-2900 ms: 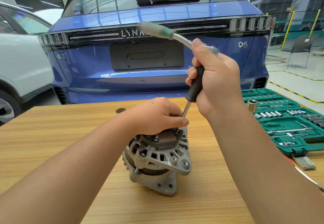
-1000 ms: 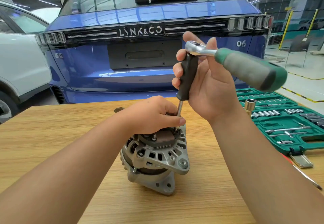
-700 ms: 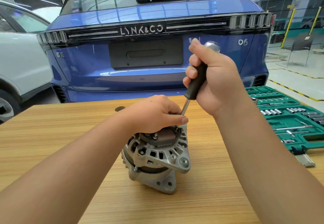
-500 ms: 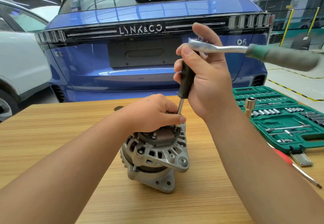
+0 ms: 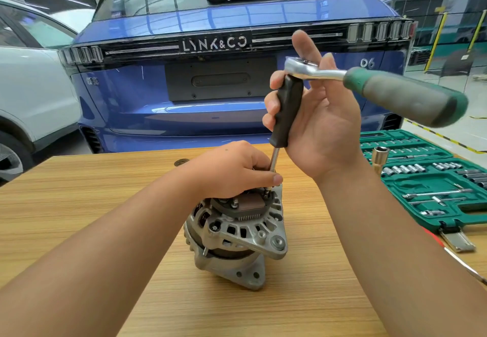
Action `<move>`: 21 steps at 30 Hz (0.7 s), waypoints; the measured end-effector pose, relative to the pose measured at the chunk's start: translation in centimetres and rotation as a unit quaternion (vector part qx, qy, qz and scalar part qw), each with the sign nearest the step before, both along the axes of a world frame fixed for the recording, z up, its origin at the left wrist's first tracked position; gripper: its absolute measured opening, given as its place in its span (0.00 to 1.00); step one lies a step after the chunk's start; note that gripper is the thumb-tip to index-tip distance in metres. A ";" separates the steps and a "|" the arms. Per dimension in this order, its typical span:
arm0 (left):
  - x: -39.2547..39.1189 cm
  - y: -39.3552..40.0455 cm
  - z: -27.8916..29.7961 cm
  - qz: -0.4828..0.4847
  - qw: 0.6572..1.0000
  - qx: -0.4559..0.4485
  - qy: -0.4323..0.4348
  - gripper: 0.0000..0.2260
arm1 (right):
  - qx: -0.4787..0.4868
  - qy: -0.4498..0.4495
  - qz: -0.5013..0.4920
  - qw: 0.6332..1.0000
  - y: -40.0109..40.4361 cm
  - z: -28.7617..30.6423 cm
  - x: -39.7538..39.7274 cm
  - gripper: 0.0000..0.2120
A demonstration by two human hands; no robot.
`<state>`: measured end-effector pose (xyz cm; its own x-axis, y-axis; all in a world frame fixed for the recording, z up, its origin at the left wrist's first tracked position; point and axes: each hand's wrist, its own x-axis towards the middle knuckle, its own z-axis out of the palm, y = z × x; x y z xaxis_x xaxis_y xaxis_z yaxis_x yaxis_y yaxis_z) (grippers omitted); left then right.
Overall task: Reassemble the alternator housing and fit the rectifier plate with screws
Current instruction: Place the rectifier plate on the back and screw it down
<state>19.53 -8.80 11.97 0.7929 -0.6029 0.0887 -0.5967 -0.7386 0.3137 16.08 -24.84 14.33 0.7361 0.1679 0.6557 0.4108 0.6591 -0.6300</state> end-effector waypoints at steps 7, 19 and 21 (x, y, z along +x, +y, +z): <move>-0.1 -0.3 0.1 -0.011 1.000 0.012 0.000 0.15 | -0.011 0.084 -0.262 0.961 0.5 0.9 0.0 0.09; -0.1 0.0 0.0 -0.008 1.000 -0.002 -0.001 0.16 | -0.033 -0.054 -0.205 0.977 0.8 0.2 -0.1 0.16; -0.1 0.0 0.1 -0.006 1.000 -0.002 0.001 0.16 | -0.021 -0.048 -0.167 0.985 0.5 0.0 0.0 0.18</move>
<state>19.45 -8.84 12.02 0.7853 -0.6127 0.0887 -0.6053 -0.7298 0.3178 16.12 -24.32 14.32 0.6900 -0.0439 0.7225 0.6587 0.4519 -0.6016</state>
